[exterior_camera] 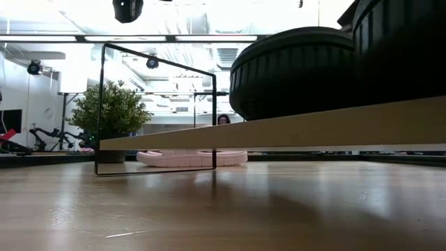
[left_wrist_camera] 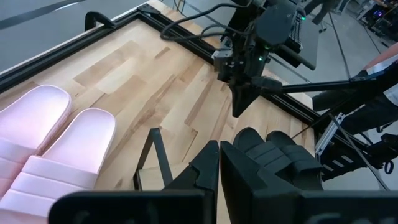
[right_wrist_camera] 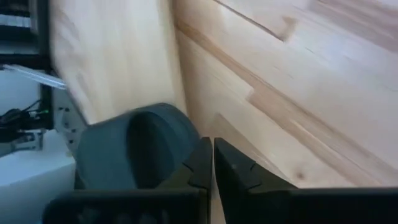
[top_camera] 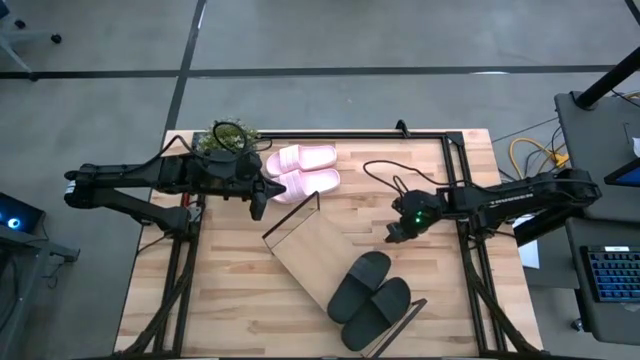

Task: Pick and place slides into the shelf
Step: Put the black slipper on the shelf beside the other black slipper

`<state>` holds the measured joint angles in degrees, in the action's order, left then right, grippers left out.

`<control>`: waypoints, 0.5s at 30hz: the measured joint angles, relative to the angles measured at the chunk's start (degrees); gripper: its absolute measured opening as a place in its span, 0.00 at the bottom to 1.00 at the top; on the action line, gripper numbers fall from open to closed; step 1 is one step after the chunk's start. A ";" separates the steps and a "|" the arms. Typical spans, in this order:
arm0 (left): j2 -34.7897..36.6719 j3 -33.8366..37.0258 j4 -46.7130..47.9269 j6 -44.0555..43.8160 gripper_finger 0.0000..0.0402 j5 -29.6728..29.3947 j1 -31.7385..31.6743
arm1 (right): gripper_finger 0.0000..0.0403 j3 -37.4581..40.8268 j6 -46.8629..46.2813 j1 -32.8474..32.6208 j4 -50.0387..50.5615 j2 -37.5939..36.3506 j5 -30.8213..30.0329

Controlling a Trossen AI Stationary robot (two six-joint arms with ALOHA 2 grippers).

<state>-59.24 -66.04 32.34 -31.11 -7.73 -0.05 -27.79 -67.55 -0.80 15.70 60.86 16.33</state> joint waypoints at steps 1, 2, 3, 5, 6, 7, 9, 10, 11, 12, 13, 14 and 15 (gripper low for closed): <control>0.00 0.00 0.00 0.00 0.00 0.00 -0.01 | 0.02 0.04 -0.06 -0.09 0.99 0.04 0.01; 0.00 0.00 0.00 0.00 0.00 0.00 -0.01 | 0.02 0.04 0.00 -0.21 1.49 0.04 0.08; 0.00 0.00 0.00 0.01 0.00 0.00 -0.01 | 0.02 0.04 0.00 -0.20 1.58 0.03 0.12; 0.00 0.00 0.00 0.02 0.00 0.00 -0.01 | 0.02 0.04 0.02 -0.20 1.65 0.02 0.13; 0.00 0.00 0.00 0.02 0.00 -0.01 -0.01 | 0.02 0.04 0.01 -0.20 1.64 0.02 0.23; 0.00 0.00 0.00 0.02 0.00 -0.01 -0.01 | 0.02 0.04 0.00 -0.20 1.63 0.03 0.52; 0.00 0.01 0.00 0.03 0.00 -0.02 -0.01 | 0.02 0.04 -0.04 -0.35 1.65 0.15 1.01; 0.00 0.02 0.00 0.04 0.00 -0.02 0.01 | 0.02 0.04 -0.22 -0.44 1.66 0.30 1.17; 0.00 0.02 0.00 0.04 0.00 -0.02 -0.01 | 0.02 0.04 -0.46 -0.51 1.62 0.50 1.56; 0.00 0.02 -0.02 0.04 0.00 -0.02 -0.01 | 0.02 0.04 -0.61 -0.73 1.62 0.82 1.69; 0.00 0.02 -0.02 0.04 0.00 -0.02 0.00 | 0.02 0.04 -0.63 -0.99 1.64 1.14 1.68; 0.00 0.02 -0.02 0.04 0.00 -0.04 -0.01 | 0.02 0.04 -0.67 -1.22 1.64 1.48 1.67; 0.00 0.02 -0.02 0.04 0.00 -0.04 0.00 | 0.02 0.04 -0.78 -1.48 1.58 1.85 1.72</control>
<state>-59.24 -66.02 32.32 -31.07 -7.77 -0.05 -27.75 -68.33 -2.28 17.29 62.71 18.05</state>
